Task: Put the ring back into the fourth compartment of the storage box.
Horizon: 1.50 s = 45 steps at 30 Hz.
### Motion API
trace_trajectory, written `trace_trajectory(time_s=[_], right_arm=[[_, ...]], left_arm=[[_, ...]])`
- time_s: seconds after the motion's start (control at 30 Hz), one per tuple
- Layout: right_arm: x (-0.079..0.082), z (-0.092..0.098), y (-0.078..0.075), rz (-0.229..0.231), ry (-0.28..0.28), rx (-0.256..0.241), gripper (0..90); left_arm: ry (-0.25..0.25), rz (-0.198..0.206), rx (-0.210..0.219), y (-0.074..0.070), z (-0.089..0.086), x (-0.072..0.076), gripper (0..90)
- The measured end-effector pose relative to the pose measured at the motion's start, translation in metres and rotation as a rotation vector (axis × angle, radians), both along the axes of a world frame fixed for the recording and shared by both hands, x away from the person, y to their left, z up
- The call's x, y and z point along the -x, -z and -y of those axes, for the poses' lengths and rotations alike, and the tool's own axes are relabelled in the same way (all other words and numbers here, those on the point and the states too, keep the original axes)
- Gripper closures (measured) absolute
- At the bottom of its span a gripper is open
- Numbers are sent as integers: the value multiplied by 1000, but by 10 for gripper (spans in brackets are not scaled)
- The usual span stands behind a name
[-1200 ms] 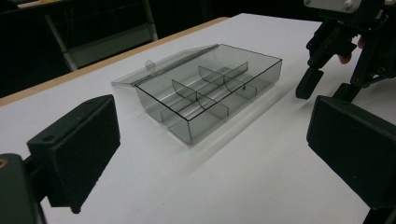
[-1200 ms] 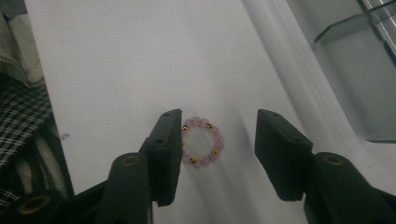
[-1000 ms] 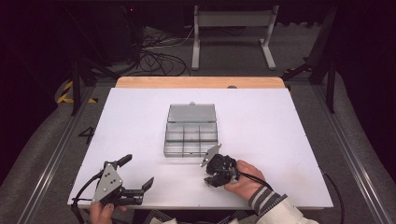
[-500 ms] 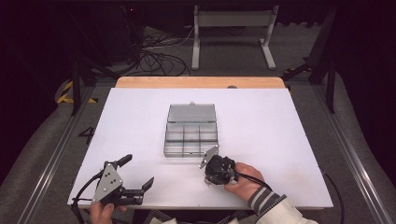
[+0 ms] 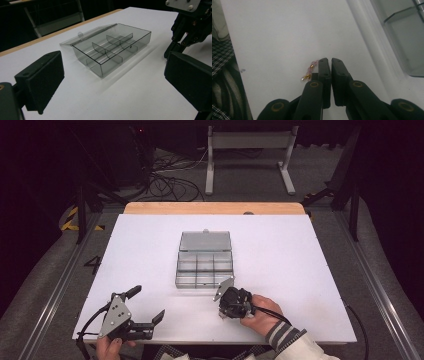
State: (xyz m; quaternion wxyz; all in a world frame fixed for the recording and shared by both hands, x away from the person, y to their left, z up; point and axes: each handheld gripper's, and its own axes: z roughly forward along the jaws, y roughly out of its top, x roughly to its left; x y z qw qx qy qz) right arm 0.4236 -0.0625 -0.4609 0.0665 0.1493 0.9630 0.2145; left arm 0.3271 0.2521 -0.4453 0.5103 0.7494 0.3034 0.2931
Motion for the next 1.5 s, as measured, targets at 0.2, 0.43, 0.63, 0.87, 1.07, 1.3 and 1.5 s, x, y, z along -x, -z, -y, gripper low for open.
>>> trace_trajectory(time_s=[0.2, 0.43, 0.63, 0.87, 1.07, 1.3, 1.5], right_arm=[[1, 2, -6, 11, 11, -24, 868], [0, 4, -14, 33, 19, -48, 869], [0, 6, -23, 61, 33, -69, 868], [-1, 5, -31, 81, 32, -81, 869], [-3, 1, -40, 99, 31, -89, 868], [-7, -3, -49, 114, 38, -92, 869], [-9, -6, -53, 125, 39, -95, 868]], left_arm=[[0, 0, -3, 0, 0, 0, 31], [0, 0, -1, 0, 0, 0, 31], [0, 0, -1, 0, 0, 0, 31], [1, 0, -1, 0, 0, 0, 31], [0, -1, -1, 0, 0, 0, 31], [0, 0, 1, 0, 0, 0, 31], [0, 1, 1, 0, -1, 0, 31]])
